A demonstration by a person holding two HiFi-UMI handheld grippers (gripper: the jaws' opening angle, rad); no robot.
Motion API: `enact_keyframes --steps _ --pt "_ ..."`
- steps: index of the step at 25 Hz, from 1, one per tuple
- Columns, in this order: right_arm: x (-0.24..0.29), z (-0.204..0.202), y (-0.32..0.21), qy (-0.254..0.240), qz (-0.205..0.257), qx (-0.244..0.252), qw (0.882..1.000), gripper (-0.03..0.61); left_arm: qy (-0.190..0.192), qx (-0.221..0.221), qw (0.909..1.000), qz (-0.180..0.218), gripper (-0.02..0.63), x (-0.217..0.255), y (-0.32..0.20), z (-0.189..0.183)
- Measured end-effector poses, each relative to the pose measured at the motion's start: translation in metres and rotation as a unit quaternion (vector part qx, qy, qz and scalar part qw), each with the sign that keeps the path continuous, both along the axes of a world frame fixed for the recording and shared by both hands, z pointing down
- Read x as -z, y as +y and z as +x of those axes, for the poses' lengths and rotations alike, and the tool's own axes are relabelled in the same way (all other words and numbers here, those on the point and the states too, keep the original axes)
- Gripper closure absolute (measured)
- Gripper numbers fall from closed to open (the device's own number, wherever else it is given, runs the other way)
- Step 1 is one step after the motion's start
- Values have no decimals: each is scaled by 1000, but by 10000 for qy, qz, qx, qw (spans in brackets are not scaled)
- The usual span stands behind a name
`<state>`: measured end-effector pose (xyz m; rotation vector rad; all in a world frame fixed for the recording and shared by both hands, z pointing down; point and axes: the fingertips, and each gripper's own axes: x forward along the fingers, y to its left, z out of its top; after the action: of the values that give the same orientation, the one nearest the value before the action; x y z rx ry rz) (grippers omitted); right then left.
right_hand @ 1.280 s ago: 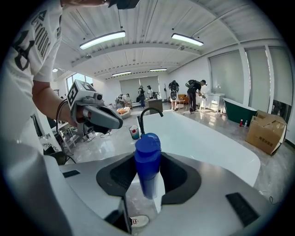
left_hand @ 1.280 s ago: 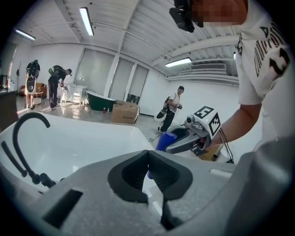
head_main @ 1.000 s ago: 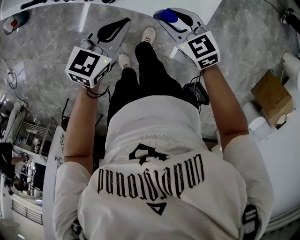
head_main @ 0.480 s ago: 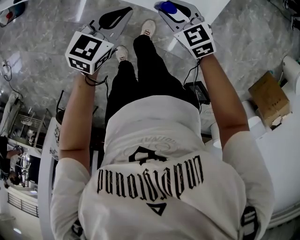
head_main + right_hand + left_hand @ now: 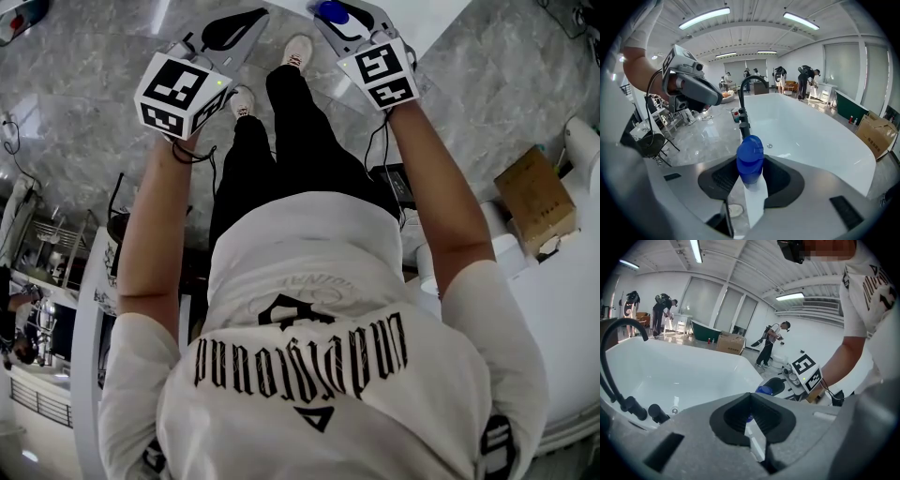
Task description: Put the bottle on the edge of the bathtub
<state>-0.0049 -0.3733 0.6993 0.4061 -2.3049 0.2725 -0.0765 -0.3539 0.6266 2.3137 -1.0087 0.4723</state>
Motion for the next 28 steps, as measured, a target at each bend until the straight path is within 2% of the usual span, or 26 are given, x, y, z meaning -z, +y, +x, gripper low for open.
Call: enact_keyframes --steps 10,28 --pt "-6 -3 -2 62 238 241 9994 422 77 -52 9999 -66 598 -6 3 6" --pt "-9 -4 9 161 206 158 9995 391 127 -109 9999 -36 598 -1 14 0"
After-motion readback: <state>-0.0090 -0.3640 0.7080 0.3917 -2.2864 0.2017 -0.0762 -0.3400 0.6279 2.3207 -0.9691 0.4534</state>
